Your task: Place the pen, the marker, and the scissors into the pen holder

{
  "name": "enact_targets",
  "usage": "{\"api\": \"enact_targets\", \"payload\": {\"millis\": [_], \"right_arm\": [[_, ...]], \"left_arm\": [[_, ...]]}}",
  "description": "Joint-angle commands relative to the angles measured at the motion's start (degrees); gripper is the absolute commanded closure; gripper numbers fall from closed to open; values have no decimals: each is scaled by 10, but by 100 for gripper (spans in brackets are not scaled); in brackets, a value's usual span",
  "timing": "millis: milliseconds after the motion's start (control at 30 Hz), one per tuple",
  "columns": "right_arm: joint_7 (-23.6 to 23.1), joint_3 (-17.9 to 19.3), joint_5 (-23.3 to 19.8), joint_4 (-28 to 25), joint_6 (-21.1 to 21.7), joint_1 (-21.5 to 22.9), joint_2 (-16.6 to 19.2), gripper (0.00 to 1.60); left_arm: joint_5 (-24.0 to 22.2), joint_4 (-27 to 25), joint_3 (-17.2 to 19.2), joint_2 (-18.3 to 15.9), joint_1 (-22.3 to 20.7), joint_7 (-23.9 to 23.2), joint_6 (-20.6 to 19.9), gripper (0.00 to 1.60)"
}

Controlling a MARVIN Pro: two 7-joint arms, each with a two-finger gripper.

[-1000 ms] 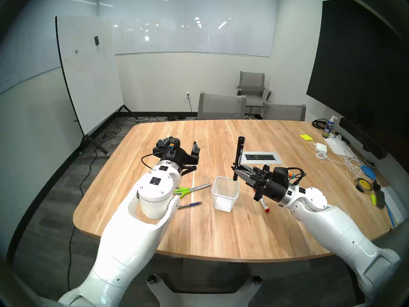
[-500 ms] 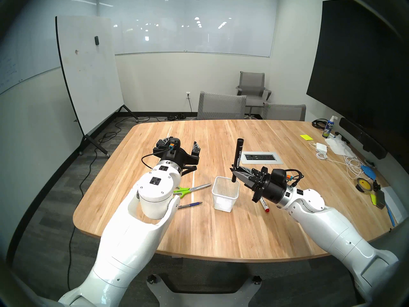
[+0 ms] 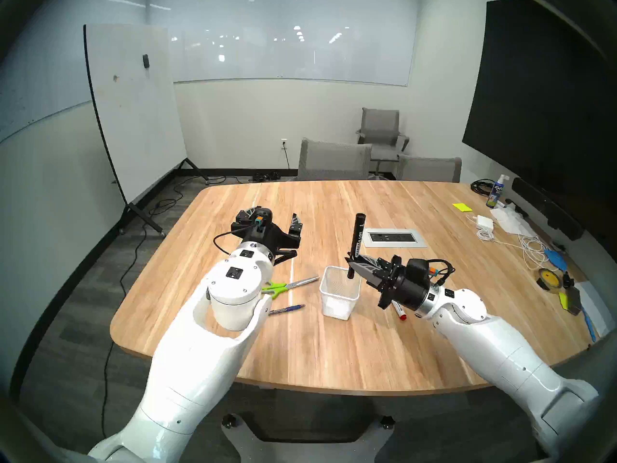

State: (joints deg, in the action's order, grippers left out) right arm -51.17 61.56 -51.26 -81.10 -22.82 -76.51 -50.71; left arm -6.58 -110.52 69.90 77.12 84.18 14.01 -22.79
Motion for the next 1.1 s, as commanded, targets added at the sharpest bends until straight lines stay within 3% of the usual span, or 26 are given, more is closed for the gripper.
{"api": "enact_targets", "payload": {"millis": [0, 1067], "right_arm": [[1, -2, 4, 6, -2, 5, -7, 160], [-7, -9, 18, 44, 4, 16, -19, 160]], "left_arm": [[0, -11, 2, 2, -6, 0, 5, 0], [0, -11, 2, 3, -6, 0, 5, 0]]}}
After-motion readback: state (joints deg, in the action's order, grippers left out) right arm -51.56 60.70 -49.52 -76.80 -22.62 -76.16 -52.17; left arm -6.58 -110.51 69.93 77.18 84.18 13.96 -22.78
